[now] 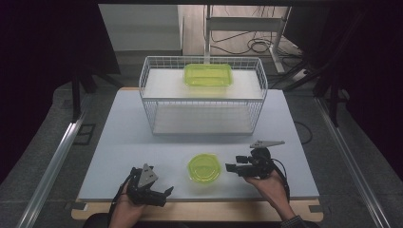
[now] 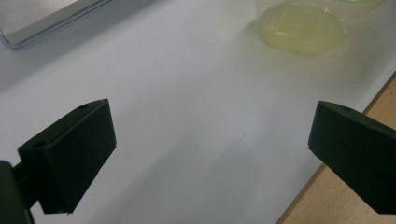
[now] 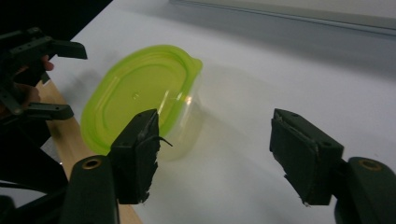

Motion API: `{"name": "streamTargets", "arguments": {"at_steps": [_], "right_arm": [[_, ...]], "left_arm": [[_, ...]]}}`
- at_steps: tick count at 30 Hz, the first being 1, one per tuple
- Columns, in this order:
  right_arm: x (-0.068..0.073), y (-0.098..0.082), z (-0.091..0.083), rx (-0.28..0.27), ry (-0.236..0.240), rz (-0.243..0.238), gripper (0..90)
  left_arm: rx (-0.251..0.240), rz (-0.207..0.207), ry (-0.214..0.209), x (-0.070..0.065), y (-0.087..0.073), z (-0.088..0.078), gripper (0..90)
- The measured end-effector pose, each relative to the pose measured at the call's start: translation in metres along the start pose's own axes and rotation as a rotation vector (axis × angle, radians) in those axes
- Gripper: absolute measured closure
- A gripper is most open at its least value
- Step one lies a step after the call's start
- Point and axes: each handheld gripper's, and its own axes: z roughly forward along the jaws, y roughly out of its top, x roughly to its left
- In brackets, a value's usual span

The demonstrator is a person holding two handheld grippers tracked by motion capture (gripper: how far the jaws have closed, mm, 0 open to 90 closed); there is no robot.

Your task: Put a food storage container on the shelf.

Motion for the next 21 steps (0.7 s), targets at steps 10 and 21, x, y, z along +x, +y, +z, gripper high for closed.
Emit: {"name": "streamTargets", "arguments": {"at_steps": [10, 21], "right_arm": [[0.005, 0.019, 0.013, 0.024, 0.04, -0.009, 45.1], [-0.005, 0.024, 0.034, 0.095, 0.136, 0.109, 55.9]], "left_arm": [[0.005, 0.012, 0.003, -0.001, 0.0, 0.0, 0.7], [0.015, 0.033, 0.009, -0.002, 0.0, 0.001, 0.7]]}}
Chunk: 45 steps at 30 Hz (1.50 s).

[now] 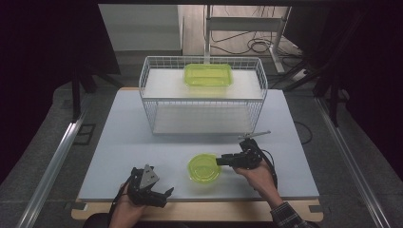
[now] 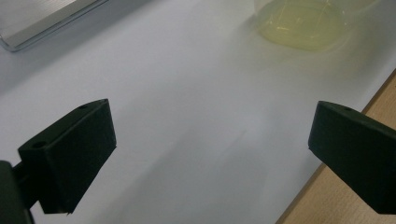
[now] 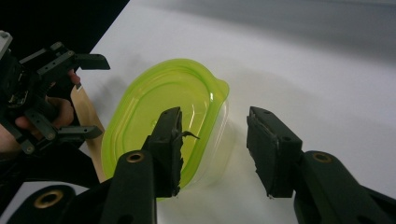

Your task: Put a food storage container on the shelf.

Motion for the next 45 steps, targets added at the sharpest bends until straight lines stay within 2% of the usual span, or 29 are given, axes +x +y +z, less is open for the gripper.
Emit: {"name": "streamTargets", "arguments": {"at_steps": [7, 10, 12, 14, 16, 23, 25, 32, 45], "right_arm": [[-0.008, 0.0, 0.011, 0.034, 0.071, 0.091, 62.9], [-0.009, 0.0, 0.013, 0.052, 0.081, 0.121, 73.7], [-0.009, 0.001, 0.014, 0.055, 0.103, 0.152, 77.7], [-0.01, 0.001, 0.015, 0.057, 0.125, 0.164, 80.1], [-0.009, 0.001, 0.015, 0.055, 0.126, 0.173, 80.6], [-0.006, 0.004, 0.01, 0.032, 0.132, 0.174, 81.0], [-0.006, 0.006, 0.004, 0.01, 0.143, 0.174, 81.0], [-0.003, 0.015, -0.01, -0.038, 0.133, 0.16, 81.0], [0.005, 0.04, -0.036, -0.11, 0.136, 0.143, 81.0]], "left_arm": [[0.0, 0.0, 0.001, 0.0, 0.0, 0.0, 0.6], [0.003, 0.004, 0.002, 0.0, 0.0, 0.0, 0.6], [0.003, 0.005, 0.003, 0.0, 0.0, 0.0, 0.6], [0.002, 0.004, 0.004, 0.0, 0.0, 0.0, 0.6], [0.0, 0.003, 0.005, 0.0, 0.0, 0.0, 0.6], [-0.007, -0.008, 0.007, 0.001, 0.0, -0.001, 0.5], [-0.008, -0.008, 0.006, 0.001, 0.0, -0.001, 0.5], [-0.007, -0.007, 0.009, 0.001, 0.0, -0.001, 0.4], [-0.007, -0.009, 0.008, 0.002, 0.0, -0.001, 0.4]]}}
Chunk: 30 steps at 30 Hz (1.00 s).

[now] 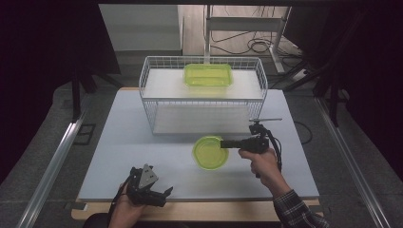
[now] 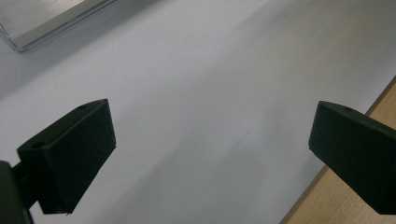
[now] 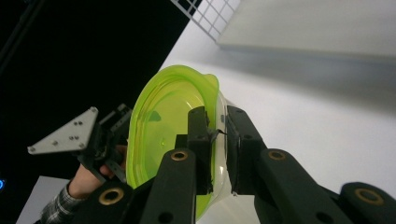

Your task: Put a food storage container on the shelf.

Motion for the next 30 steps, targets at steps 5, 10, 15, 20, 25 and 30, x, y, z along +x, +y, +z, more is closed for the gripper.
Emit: {"name": "streamTargets", "arguments": {"at_steps": [5, 10, 15, 20, 25, 30], "right_arm": [[0.005, 0.011, -0.008, -0.028, -0.002, -0.004, 81.0], [0.008, 0.02, -0.015, -0.058, -0.006, -0.009, 81.0], [0.013, 0.03, -0.022, -0.084, -0.007, -0.008, 81.0], [0.02, 0.042, -0.029, -0.113, -0.006, -0.013, 81.0], [0.028, 0.056, -0.036, -0.139, -0.002, -0.023, 81.0], [0.036, 0.069, -0.04, -0.158, -0.002, -0.037, 81.0]], "left_arm": [[-0.002, -0.008, -0.003, 0.001, 0.0, 0.0, 0.4], [-0.001, -0.011, -0.005, 0.001, -0.001, 0.0, 0.4], [0.001, -0.011, -0.005, 0.002, -0.001, 0.0, 0.4], [0.008, -0.005, -0.005, 0.001, -0.001, 0.001, 0.4], [0.008, -0.005, -0.003, 0.001, -0.001, 0.001, 0.3], [0.009, -0.004, -0.004, 0.002, -0.001, 0.001, 0.3]]}}
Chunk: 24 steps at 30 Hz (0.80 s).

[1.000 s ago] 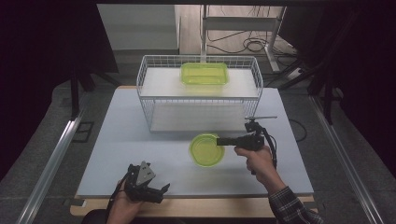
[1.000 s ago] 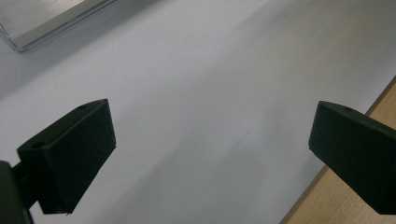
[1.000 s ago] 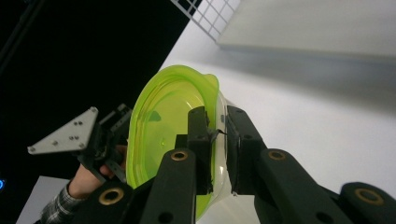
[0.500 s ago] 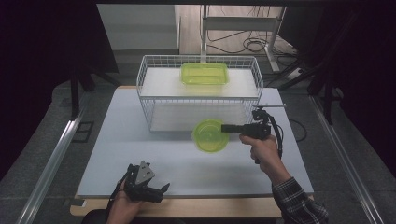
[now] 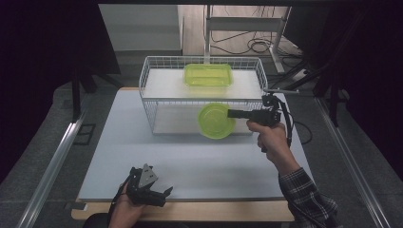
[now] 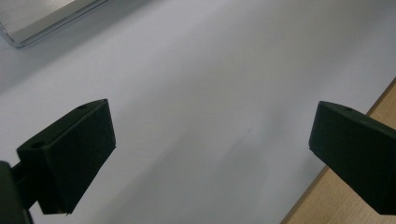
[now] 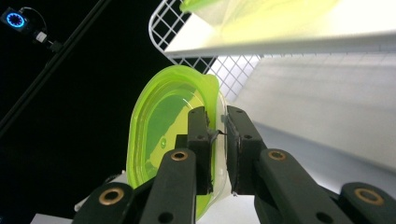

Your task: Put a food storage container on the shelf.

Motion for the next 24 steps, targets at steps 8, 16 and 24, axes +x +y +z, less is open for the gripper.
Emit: {"name": "streamTargets", "arguments": {"at_steps": [8, 16, 24], "right_arm": [[0.011, 0.023, 0.0, -0.027, -0.006, -0.014, 81.0], [0.023, 0.045, -0.001, -0.073, -0.035, -0.04, 81.0], [0.03, 0.068, 0.002, -0.123, -0.052, -0.039, 81.0]], "left_arm": [[0.006, -0.005, -0.003, 0.001, -0.001, 0.001, 0.2], [0.005, -0.004, -0.007, 0.0, -0.001, 0.001, 0.2], [0.008, -0.003, -0.01, 0.0, -0.001, 0.001, 0.2]]}}
